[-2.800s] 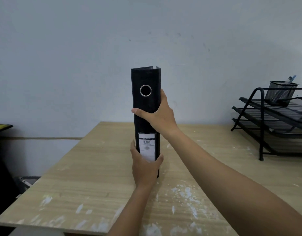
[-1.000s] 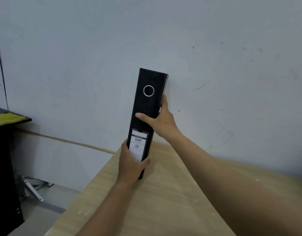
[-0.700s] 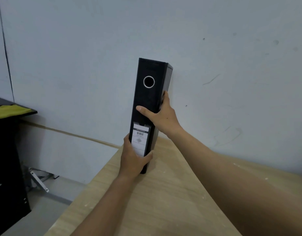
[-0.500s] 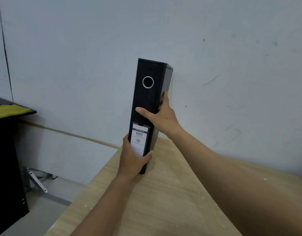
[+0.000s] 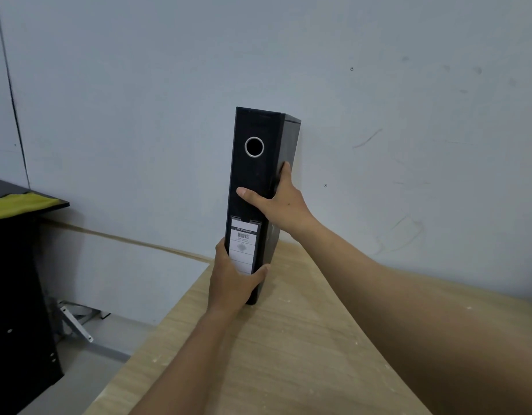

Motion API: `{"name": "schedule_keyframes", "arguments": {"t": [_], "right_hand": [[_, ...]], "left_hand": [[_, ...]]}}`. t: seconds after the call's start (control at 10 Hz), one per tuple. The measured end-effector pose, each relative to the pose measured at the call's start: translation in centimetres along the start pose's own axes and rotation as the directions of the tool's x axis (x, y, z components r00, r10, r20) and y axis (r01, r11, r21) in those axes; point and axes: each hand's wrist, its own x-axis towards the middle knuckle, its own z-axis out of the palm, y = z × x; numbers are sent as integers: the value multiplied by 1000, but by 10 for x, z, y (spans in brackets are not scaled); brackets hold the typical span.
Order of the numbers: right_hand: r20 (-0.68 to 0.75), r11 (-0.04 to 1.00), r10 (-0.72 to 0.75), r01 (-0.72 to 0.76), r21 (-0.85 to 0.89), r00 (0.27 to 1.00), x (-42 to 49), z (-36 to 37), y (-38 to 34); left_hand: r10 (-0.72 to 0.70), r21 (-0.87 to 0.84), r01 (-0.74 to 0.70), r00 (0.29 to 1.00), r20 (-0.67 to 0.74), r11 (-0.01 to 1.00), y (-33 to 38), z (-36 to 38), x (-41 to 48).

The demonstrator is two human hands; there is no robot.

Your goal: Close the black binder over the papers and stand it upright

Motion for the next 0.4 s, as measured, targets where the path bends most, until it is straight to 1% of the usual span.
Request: {"name": "schedule_keyframes", "arguments": {"t": [0.2,0.3,0.4], "right_hand": [[24,1000,24,-24,-6,999,-7,-12,-9],[19,998,21,-20,-59,1000,-23,-32,-24],[6,993,28,-27,-111,1000,-38,-52,-33]], "left_hand": [[82,-11,-83,996,-25,997,13,-11,-1],[94,6,-94,995,-26,996,35,-21,-7],[135,73,-131,990,-48,989,59,-32,-10]]}}
